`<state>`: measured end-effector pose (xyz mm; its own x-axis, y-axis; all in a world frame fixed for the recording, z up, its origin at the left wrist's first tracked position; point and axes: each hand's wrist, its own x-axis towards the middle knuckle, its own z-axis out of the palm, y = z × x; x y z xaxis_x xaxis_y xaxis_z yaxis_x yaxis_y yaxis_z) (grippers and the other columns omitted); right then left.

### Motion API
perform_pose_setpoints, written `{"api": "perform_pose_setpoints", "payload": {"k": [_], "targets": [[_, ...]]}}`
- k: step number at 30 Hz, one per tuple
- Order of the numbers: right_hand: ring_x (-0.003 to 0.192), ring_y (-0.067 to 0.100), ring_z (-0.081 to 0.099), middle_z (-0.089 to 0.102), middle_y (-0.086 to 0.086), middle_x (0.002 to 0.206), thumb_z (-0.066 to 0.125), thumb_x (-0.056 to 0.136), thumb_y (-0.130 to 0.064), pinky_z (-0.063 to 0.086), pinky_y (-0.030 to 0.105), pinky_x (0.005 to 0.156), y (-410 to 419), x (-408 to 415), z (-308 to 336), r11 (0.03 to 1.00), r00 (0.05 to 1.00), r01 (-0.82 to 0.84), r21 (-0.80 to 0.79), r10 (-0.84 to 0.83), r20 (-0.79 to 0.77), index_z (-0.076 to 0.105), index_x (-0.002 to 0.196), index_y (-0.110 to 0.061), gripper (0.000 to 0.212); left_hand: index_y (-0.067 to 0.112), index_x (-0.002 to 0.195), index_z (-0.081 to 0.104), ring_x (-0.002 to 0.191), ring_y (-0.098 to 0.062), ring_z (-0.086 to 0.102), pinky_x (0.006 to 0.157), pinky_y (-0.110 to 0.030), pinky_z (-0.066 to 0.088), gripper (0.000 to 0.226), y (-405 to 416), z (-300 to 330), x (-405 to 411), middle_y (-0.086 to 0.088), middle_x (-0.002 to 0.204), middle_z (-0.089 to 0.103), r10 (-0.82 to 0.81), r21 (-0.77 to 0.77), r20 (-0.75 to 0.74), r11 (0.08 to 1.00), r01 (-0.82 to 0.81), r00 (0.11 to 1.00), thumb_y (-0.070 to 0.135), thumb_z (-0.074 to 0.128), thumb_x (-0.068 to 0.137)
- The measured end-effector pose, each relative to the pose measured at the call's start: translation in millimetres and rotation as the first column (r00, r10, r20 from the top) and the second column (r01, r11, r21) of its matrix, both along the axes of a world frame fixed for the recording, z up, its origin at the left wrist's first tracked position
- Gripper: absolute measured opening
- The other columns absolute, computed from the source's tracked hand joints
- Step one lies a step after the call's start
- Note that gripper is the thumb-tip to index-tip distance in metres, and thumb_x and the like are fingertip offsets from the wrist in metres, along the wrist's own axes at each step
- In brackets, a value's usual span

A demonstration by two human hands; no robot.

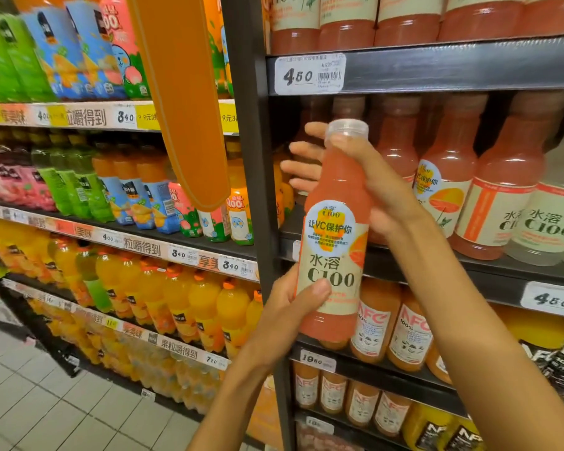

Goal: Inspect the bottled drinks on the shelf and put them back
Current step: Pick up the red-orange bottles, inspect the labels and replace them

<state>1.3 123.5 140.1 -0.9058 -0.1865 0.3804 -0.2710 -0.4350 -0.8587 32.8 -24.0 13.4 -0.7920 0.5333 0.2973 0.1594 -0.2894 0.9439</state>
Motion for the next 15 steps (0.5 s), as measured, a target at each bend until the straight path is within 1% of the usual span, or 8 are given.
{"api": "perform_pose_setpoints", "payload": {"k": [2,4,6,8,10,11,13,15], "targets": [[0.074,0.020,0.070,0.071,0.005,0.083,0.052,0.085,-0.026,0.058,0.032,0.071,-2.0,0.2,-3.4,0.992,0.993,-0.115,-0.058,0.117,0.020,0.055,0.103,-0.012,0.023,0.011,0.120,0.058,0.096,-0.022,0.069,0.078,-0.032,0.056,0.075,0.9,0.5,3.2,-0.006,0.105,0.073,-0.042,0.010,0.057,0.999,0.041,0.998,0.061,0.074,0.067],[0.061,0.014,0.063,0.064,0.001,0.071,0.055,0.087,-0.024,0.054,0.029,0.065,-3.4,0.4,-8.1,0.992,0.994,-0.107,-0.063,0.107,-0.004,0.053,0.095,-0.013,0.013,0.007,0.124,0.055,0.097,-0.023,0.069,0.079,-0.032,0.056,0.085,1.4,1.5,3.3,-0.008,0.107,0.072,-0.038,0.028,0.088,0.999,0.035,0.995,0.064,0.075,0.063],[0.059,0.013,0.059,0.061,0.000,0.069,0.059,0.088,-0.020,0.053,0.029,0.062,-4.4,-0.8,-13.1,0.998,1.000,-0.028,-0.051,0.027,-0.011,0.052,0.090,-0.014,0.009,0.012,0.124,0.055,0.101,-0.022,0.068,0.079,-0.029,0.055,0.081,-0.3,0.6,1.9,-0.006,0.110,0.071,0.016,0.049,0.090,0.999,-0.021,0.996,0.065,0.073,0.065],[0.060,0.013,0.059,0.061,0.000,0.069,0.062,0.088,-0.020,0.053,0.029,0.062,-5.8,-2.4,-17.1,0.998,0.999,0.049,-0.049,-0.048,0.009,0.054,0.086,-0.015,0.010,0.017,0.121,0.059,0.102,-0.022,0.068,0.078,-0.027,0.055,0.070,-2.2,-0.2,0.9,-0.006,0.110,0.072,0.080,0.030,0.085,0.996,-0.083,0.993,0.064,0.069,0.069],[0.062,0.015,0.060,0.062,0.001,0.071,0.064,0.089,-0.022,0.053,0.029,0.063,-6.6,-3.9,-19.5,0.995,0.996,0.092,-0.024,-0.092,0.015,0.057,0.084,-0.015,0.011,0.016,0.120,0.060,0.100,-0.024,0.069,0.076,-0.029,0.056,0.064,-2.2,-0.8,2.0,-0.009,0.109,0.071,0.063,0.036,0.130,0.997,-0.068,0.990,0.061,0.064,0.075],[0.064,0.016,0.061,0.063,0.002,0.072,0.063,0.090,-0.025,0.054,0.030,0.063,-6.9,-3.8,-18.9,0.996,0.996,0.090,-0.008,-0.090,0.009,0.058,0.086,-0.015,0.012,0.014,0.120,0.061,0.098,-0.026,0.069,0.076,-0.031,0.056,0.065,-1.9,-0.3,3.5,-0.012,0.108,0.071,0.021,0.068,0.174,0.997,-0.034,0.985,0.061,0.064,0.076],[0.068,0.018,0.065,0.065,0.005,0.074,0.060,0.088,-0.034,0.055,0.031,0.064,-7.3,-2.0,-13.6,1.000,1.000,0.022,-0.015,-0.022,0.018,0.057,0.093,-0.012,0.023,0.007,0.121,0.060,0.086,-0.028,0.068,0.071,-0.036,0.057,0.070,-1.1,2.3,7.4,-0.017,0.103,0.069,-0.180,0.219,0.280,0.968,0.120,0.943,0.062,0.064,0.077],[0.071,0.018,0.067,0.065,0.005,0.074,0.055,0.088,-0.039,0.055,0.029,0.063,-7.6,-0.6,-6.6,0.993,0.994,-0.094,-0.072,0.098,0.054,0.054,0.094,-0.011,0.029,0.002,0.123,0.055,0.078,-0.026,0.064,0.066,-0.036,0.055,0.070,0.8,4.1,12.0,-0.018,0.098,0.064,-0.420,0.384,0.338,0.878,0.284,0.842,0.059,0.061,0.082]]}}
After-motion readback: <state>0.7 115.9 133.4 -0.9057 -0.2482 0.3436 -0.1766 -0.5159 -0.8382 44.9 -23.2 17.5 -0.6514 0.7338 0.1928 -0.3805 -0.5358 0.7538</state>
